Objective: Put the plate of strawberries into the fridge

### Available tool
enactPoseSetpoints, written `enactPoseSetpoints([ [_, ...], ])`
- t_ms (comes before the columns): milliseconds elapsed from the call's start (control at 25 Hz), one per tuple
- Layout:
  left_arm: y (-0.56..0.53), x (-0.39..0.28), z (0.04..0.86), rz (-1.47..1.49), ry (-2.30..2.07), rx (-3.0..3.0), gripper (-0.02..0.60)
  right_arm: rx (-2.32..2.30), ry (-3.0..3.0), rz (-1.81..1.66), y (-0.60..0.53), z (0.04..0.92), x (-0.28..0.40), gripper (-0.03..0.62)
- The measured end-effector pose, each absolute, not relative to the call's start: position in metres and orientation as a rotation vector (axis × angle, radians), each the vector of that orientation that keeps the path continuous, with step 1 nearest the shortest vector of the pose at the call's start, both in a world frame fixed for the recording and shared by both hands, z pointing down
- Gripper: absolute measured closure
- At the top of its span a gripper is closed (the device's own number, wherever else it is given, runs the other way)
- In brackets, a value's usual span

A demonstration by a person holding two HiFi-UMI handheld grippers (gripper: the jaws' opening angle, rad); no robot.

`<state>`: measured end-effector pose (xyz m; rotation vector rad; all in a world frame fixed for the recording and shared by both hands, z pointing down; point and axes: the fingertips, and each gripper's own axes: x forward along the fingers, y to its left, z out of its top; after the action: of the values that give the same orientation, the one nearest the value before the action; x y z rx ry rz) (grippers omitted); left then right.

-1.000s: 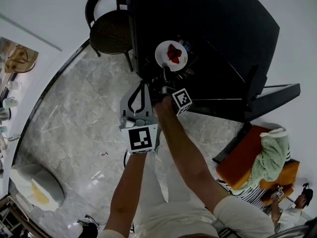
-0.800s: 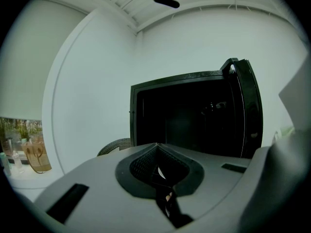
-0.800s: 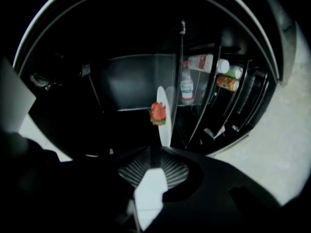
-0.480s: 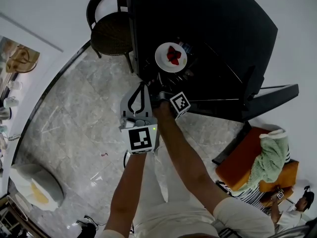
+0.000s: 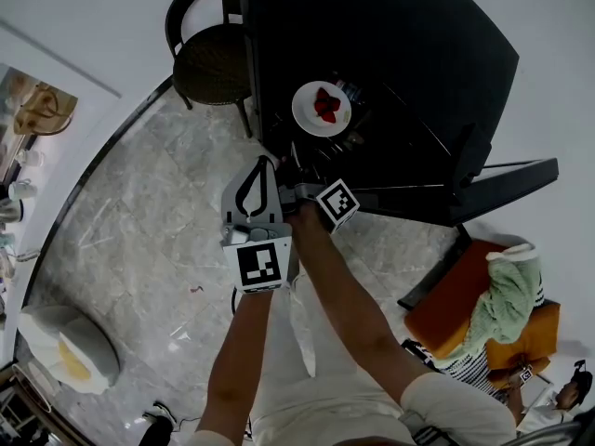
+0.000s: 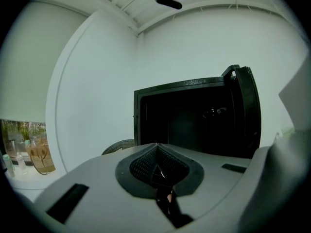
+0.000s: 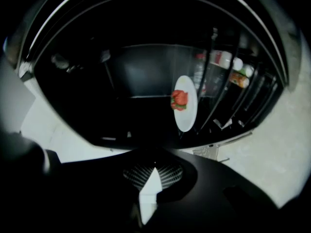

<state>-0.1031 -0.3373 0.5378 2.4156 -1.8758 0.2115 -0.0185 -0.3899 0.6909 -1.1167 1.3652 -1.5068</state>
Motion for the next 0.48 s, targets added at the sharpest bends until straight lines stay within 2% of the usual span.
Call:
enactPoseSetpoints([
  [480,-0.324,-0.12,0.517,0.202,-1.883,2.402,0.581,-1.191,1.893,-1.278,-0.367,0.62,-0.037,0.582],
])
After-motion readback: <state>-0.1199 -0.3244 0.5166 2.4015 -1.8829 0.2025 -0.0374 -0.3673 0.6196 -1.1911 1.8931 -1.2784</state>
